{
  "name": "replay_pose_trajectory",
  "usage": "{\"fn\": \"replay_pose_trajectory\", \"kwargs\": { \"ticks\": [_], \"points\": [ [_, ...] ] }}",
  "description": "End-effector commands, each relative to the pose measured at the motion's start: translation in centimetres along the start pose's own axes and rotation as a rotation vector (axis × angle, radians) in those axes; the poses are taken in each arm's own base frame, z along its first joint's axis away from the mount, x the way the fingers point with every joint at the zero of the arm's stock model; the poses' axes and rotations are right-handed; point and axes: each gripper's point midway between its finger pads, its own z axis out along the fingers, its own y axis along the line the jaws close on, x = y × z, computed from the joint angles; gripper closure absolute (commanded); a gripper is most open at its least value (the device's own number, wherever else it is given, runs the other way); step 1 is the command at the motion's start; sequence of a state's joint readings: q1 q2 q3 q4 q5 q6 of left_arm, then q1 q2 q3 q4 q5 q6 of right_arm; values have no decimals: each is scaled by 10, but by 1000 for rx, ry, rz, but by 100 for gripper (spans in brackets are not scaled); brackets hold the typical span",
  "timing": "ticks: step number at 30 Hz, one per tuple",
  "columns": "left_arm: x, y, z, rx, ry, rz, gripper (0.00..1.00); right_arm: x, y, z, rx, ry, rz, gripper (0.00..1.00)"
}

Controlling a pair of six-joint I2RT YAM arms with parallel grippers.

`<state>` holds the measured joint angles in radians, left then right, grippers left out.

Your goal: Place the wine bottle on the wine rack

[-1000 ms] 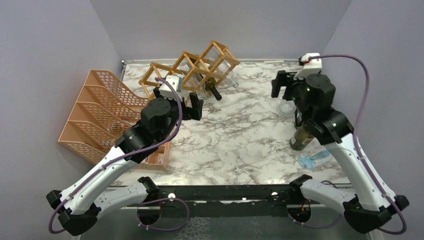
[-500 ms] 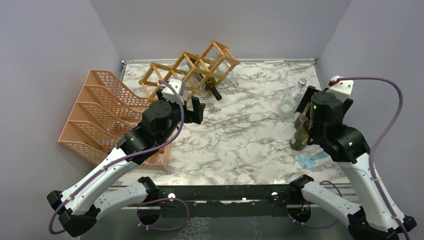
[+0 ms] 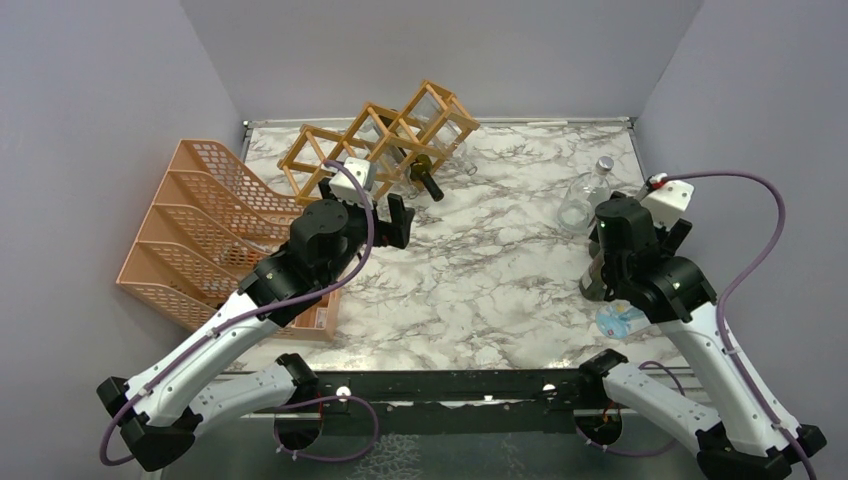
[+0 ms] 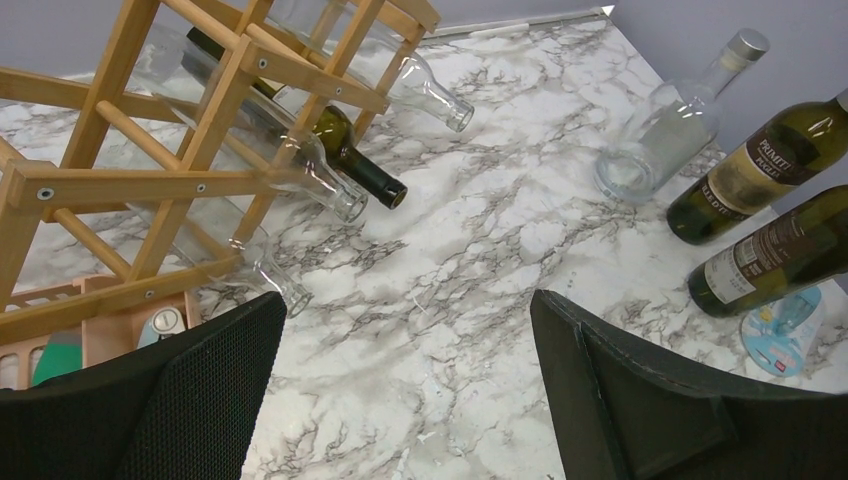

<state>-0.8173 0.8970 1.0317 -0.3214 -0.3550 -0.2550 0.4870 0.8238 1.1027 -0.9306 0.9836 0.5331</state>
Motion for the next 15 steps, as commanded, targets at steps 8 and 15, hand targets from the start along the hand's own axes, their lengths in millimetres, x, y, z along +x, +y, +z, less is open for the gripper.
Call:
{"fn": "replay_pose_trajectory", "kwargs": {
  "ticks": [8,15],
  "points": [
    [-5,-6,3,24,-15,-15,1,12,-9,23,113,-39,-25,27],
    [-7,-3,-2,18,-22,-22,1,20,-7,44,115,24,-33,50]
  ]
}}
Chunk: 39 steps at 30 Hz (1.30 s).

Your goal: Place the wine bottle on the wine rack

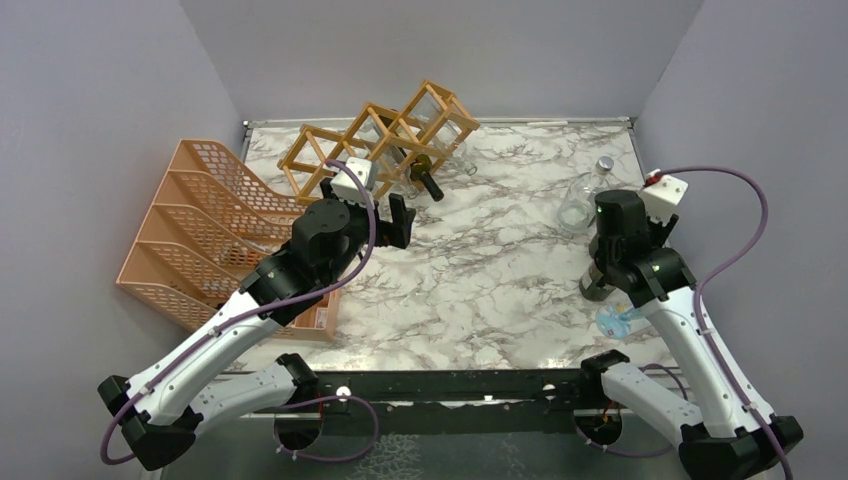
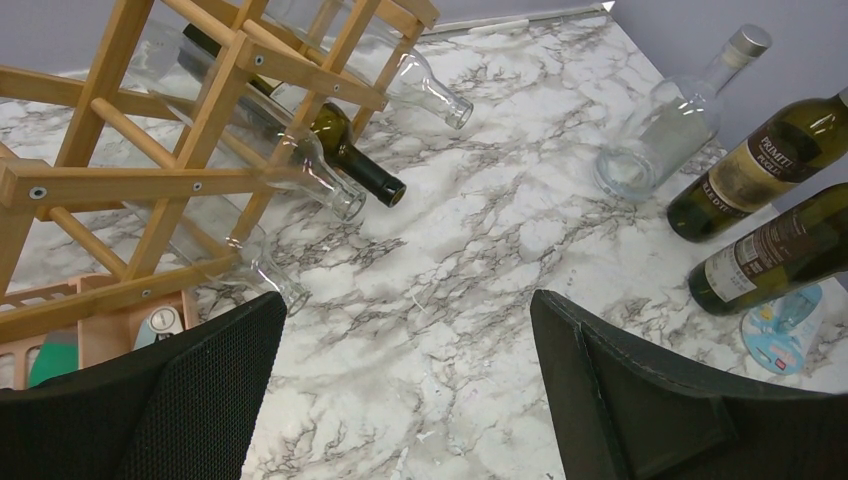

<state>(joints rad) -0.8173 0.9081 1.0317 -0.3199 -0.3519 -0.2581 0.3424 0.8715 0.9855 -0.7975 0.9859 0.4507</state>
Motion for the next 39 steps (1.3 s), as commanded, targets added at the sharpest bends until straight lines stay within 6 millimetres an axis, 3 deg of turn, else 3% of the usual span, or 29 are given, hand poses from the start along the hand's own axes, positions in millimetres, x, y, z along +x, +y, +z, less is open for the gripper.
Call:
{"fn": "replay_pose_trajectory", "kwargs": {
  "ticks": [1,8,11,17,22,26,33,39],
  "points": [
    [-10,-2,-6,17,-31,-24,1,-4,10,7,-39,-2,24,55],
    [-5,-4,-5,31,-21,-36,1,-27,10,-8,-124,-29,31,91],
    [0,-17,-2,100,-11,-28,1,-38,29,-21,-270,-29,29,99],
    [17,-40,10,216,-6,-63,1,-47,86,-56,-642,19,16,99],
    [61,-64,24,366,50,-49,1,-47,137,-98,-997,57,31,99],
    [93,-84,31,498,73,-40,1,-38,166,-120,-1184,124,52,99],
    [144,-109,40,643,161,-8,1,-24,190,-150,-1435,171,13,99],
    [163,-137,30,837,201,22,1,-18,198,-181,-1668,145,-49,99]
  ]
}}
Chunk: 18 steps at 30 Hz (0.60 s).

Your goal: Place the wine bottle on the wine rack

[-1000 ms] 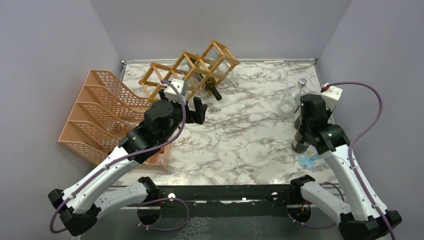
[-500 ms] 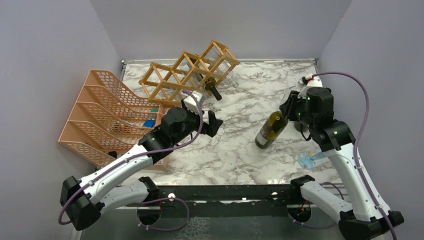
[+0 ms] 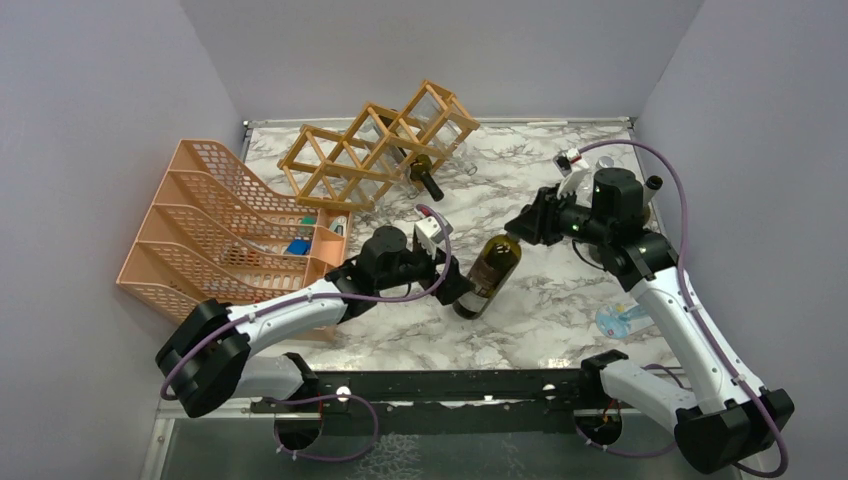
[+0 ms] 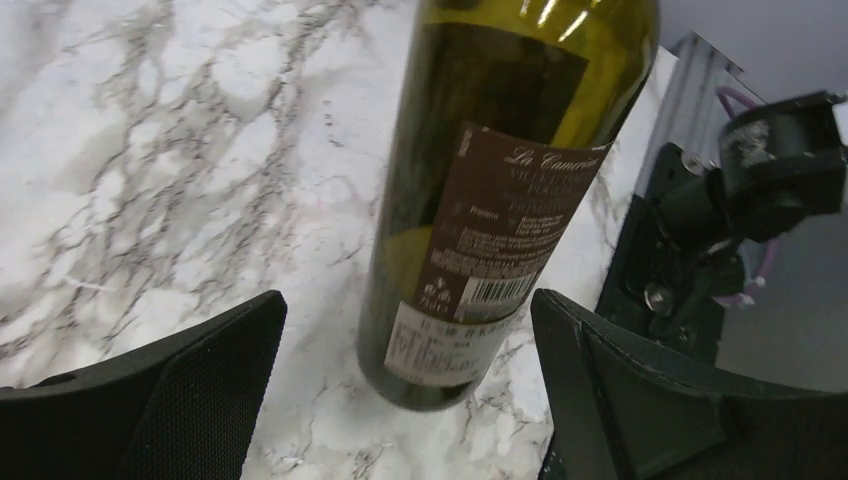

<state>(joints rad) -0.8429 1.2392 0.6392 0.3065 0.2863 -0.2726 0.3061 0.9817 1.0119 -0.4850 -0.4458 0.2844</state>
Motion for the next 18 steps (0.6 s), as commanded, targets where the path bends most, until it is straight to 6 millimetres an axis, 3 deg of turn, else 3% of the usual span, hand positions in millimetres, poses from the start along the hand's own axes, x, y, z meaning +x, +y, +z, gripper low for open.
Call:
{"fn": "replay_pose_trajectory", "kwargs": {
  "ticks": [1,7,11,18],
  "points": [
    [-8,-42,3,244,-43,77,1,-26,52,-5,-296,-79,-122,99],
    [-7,-55,-4,322,-59,105,1,-28,78,-8,-491,-70,-209,99],
    [-9,-60,-11,346,-74,123,1,-26,103,-22,-678,-48,-284,99],
    [-21,-65,-30,335,-146,168,1,-37,124,-40,-797,-70,-354,99]
  ]
}}
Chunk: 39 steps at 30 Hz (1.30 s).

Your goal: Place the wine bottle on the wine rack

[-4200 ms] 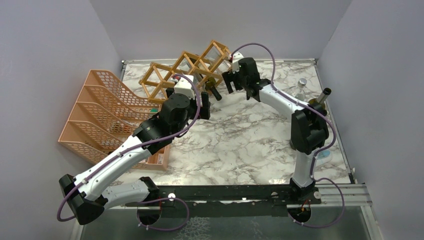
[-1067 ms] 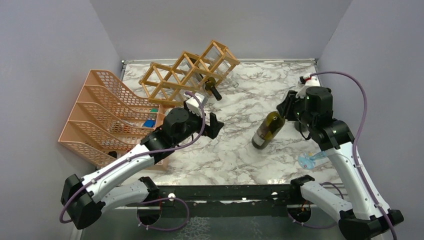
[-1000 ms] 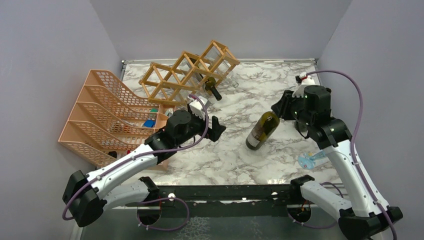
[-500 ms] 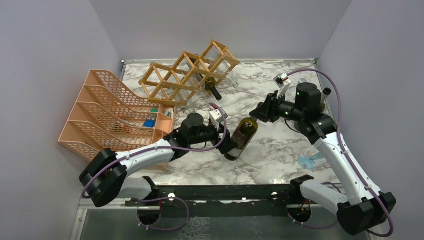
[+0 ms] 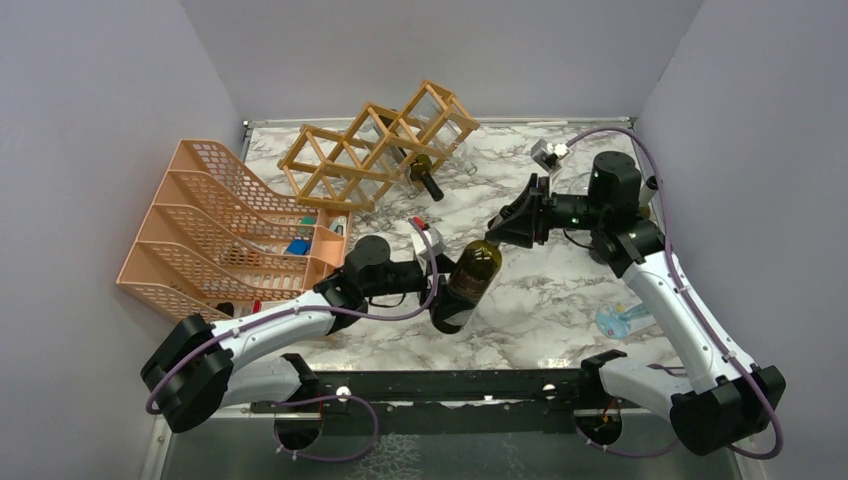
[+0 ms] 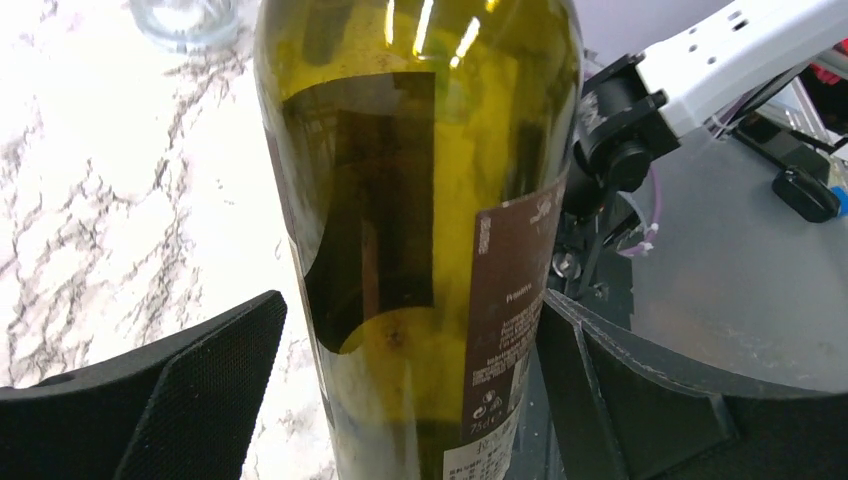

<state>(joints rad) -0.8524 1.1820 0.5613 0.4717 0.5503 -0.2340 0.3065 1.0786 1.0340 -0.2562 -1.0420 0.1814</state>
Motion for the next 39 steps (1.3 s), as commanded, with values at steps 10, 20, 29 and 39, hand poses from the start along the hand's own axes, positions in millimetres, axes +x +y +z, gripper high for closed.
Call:
{"fn": "replay_pose_trajectory", "kwargs": {
  "ticks": [10,20,29,39],
  "points": [
    [-22,-25,-5,106,-59,27,1,-48,57,-7,-290,-72,-186,99],
    [-25,-24,4,118,-47,2,5,-45,59,-8,-301,-75,-161,99],
    [-38,-19,21,109,-74,6,4,-44,59,-10,-264,-92,-160,99],
    [-49,-27,12,98,-231,103,24,-52,60,-12,-208,-126,-129,99]
  ]
}}
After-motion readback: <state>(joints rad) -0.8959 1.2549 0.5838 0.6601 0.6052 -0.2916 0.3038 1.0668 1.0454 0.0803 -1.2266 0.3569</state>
